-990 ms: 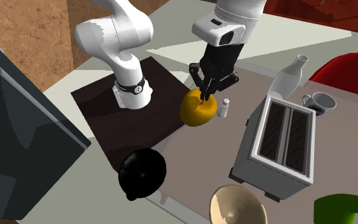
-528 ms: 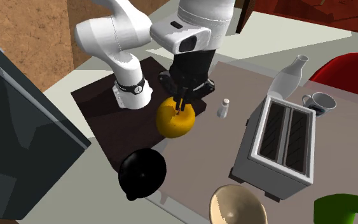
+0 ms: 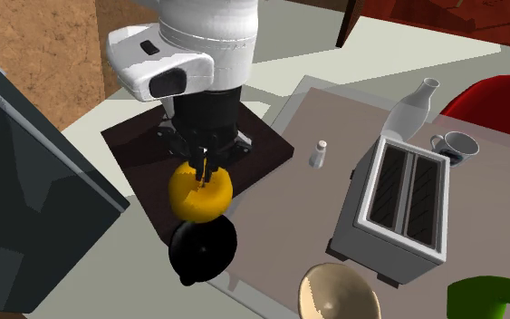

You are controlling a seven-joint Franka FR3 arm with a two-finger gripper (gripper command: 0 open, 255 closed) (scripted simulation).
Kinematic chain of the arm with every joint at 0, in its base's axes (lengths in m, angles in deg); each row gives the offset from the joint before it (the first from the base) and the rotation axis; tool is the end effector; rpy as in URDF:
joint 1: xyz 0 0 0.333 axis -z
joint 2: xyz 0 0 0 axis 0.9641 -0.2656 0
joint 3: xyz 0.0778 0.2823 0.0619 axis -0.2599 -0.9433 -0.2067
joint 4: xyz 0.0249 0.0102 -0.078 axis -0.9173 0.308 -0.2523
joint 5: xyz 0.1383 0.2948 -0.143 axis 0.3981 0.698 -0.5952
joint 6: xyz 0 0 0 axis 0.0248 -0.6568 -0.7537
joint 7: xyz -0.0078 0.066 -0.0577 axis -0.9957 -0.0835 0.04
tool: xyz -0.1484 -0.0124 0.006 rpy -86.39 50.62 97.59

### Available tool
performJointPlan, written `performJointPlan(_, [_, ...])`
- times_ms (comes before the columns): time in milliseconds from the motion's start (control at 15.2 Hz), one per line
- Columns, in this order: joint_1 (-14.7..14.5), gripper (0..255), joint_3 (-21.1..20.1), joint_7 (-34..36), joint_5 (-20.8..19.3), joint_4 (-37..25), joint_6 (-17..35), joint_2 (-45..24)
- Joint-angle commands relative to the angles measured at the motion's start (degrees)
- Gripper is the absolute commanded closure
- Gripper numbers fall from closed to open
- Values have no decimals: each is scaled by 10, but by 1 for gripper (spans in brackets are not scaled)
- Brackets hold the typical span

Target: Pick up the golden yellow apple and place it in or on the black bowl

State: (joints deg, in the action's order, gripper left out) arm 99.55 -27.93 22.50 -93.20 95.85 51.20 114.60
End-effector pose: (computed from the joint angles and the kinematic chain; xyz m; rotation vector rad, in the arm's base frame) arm 0.3293 -0.0802 0.4365 2.7111 -1.1099 0.1041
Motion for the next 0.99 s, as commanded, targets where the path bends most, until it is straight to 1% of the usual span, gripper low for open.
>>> performJointPlan(0, [14,255,22,-27,-14,-9,0,-5])
performJointPlan(66, [24,255,38,-47,-24,-19,3,-14])
performJointPlan(924, [28,255,31,-23,-32,60,111,-45])
